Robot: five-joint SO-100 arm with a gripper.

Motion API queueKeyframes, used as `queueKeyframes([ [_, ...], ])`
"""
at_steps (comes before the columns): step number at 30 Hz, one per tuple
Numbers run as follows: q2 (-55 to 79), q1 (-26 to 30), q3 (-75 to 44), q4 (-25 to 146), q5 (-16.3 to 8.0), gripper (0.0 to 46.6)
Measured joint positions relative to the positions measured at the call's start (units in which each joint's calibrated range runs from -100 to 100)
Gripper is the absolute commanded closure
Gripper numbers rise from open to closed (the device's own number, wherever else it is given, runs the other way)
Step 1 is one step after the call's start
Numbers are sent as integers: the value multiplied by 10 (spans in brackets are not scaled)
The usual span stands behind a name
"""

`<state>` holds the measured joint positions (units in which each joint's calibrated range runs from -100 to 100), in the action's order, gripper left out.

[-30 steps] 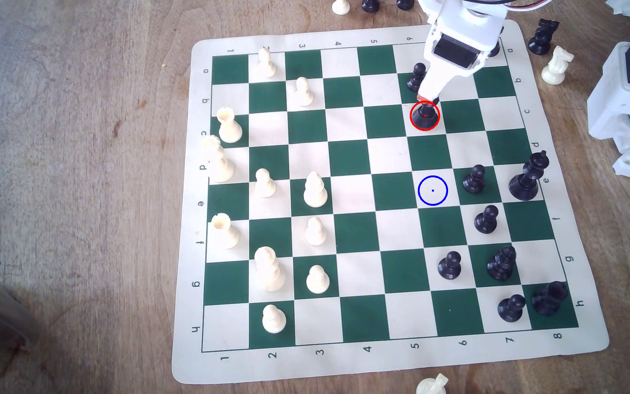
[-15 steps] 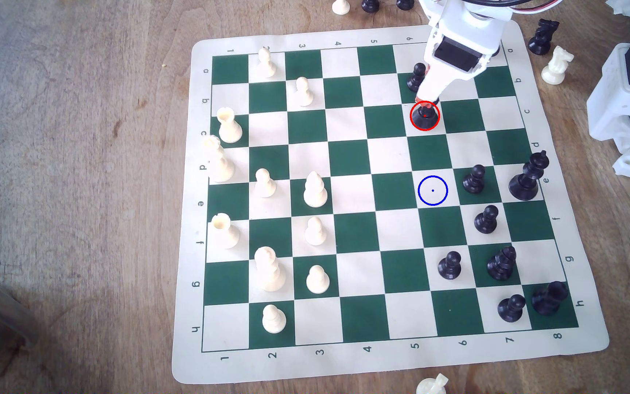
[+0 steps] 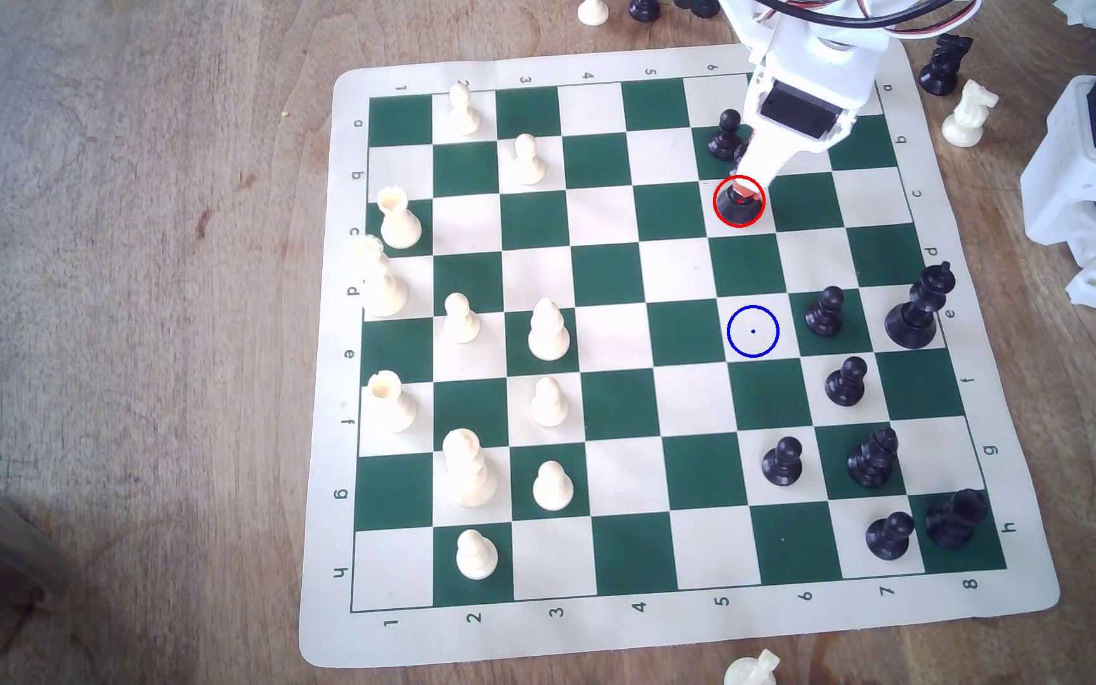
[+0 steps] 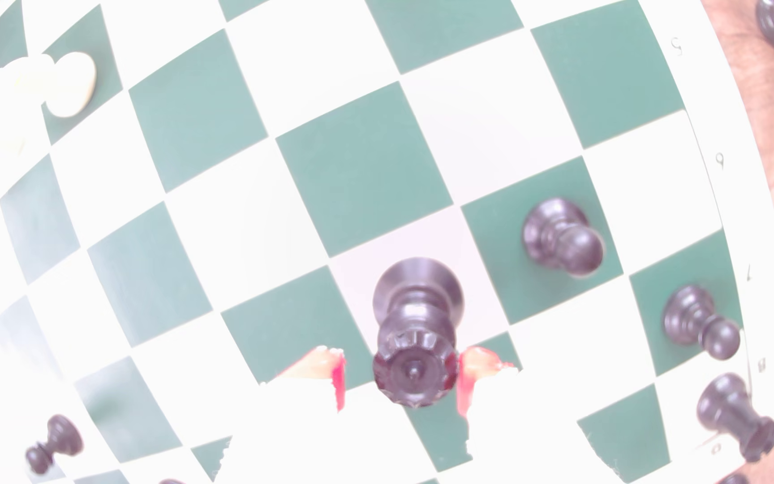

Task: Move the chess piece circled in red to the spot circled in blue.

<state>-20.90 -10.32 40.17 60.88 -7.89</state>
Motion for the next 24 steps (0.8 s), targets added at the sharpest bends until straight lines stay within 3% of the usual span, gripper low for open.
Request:
queueKeyframes([
  [9, 8, 3, 0, -10, 0, 367],
  [11, 8, 3, 0, -15, -2, 435],
  [13, 8, 3, 0, -16, -2, 464],
  [24, 8, 3, -25, 22, 8, 464],
])
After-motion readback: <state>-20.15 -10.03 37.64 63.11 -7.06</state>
